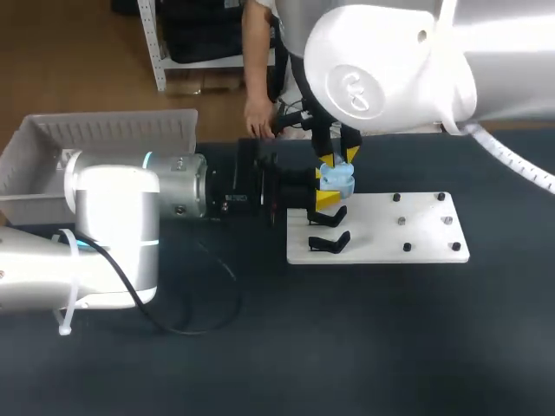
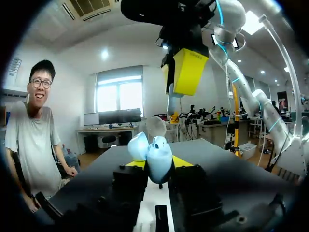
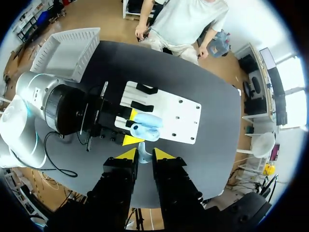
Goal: Pick up each earbud case from the left stands, insert the matching earbuds, close the lid, and place the case in the box.
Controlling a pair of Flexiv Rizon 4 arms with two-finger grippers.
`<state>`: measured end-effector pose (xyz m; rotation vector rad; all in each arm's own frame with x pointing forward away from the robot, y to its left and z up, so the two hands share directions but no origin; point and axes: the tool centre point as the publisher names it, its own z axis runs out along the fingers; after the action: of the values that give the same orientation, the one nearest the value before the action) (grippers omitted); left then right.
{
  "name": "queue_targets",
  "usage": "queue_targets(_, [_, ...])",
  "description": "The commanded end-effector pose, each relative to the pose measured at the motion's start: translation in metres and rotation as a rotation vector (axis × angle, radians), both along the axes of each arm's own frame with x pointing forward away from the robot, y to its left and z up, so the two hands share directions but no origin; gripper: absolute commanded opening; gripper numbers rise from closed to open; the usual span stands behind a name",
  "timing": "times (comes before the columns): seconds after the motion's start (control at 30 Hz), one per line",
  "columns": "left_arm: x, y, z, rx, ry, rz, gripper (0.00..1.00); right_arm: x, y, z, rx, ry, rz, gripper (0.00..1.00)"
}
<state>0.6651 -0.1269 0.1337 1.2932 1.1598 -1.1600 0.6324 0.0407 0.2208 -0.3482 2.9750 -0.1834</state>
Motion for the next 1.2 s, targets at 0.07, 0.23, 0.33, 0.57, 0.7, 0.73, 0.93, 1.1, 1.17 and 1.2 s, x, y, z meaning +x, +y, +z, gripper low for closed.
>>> queue_targets(0.07, [-0.001,-0.001,-0.001,-0.003,-0.003,0.005,0.0,0.005,0.004,-0.006,0.009,0.017,0.002,0.0])
queue_targets(0.23, [-0.001,-0.001,-0.001,-0.003,-0.003,0.005,0.0,0.007,0.01,-0.015,0.013,0.041,0.019,0.0])
queue_targets(0.33, [-0.001,-0.001,-0.001,-0.003,-0.003,0.005,0.0,0.008,0.012,-0.02,0.013,0.052,0.025,0.0])
queue_targets(0.57, [-0.001,-0.001,-0.001,-0.003,-0.003,0.005,0.0,0.011,0.014,-0.024,0.016,0.063,0.037,0.0])
queue_targets(0.7, [-0.001,-0.001,-0.001,-0.003,-0.003,0.005,0.0,0.012,0.014,-0.024,0.011,0.062,0.041,0.0])
queue_targets(0.73, [-0.001,-0.001,-0.001,-0.003,-0.003,0.005,0.0,0.013,0.013,-0.023,0.011,0.059,0.04,0.0])
queue_targets(0.93, [-0.001,-0.001,-0.001,-0.003,-0.003,0.005,0.0,0.012,0.012,-0.024,0.008,0.049,0.037,0.0])
queue_targets(1.1, [-0.001,-0.001,-0.001,-0.003,-0.003,0.005,0.0,0.012,0.01,-0.025,0.006,0.048,0.038,0.0])
queue_targets(1.17, [-0.001,-0.001,-0.001,-0.003,-0.003,0.005,0.0,0.013,0.009,-0.026,0.005,0.047,0.04,0.0])
queue_targets(1.2, [-0.001,-0.001,-0.001,-0.003,-0.003,0.005,0.0,0.013,0.009,-0.026,0.005,0.047,0.041,0.0])
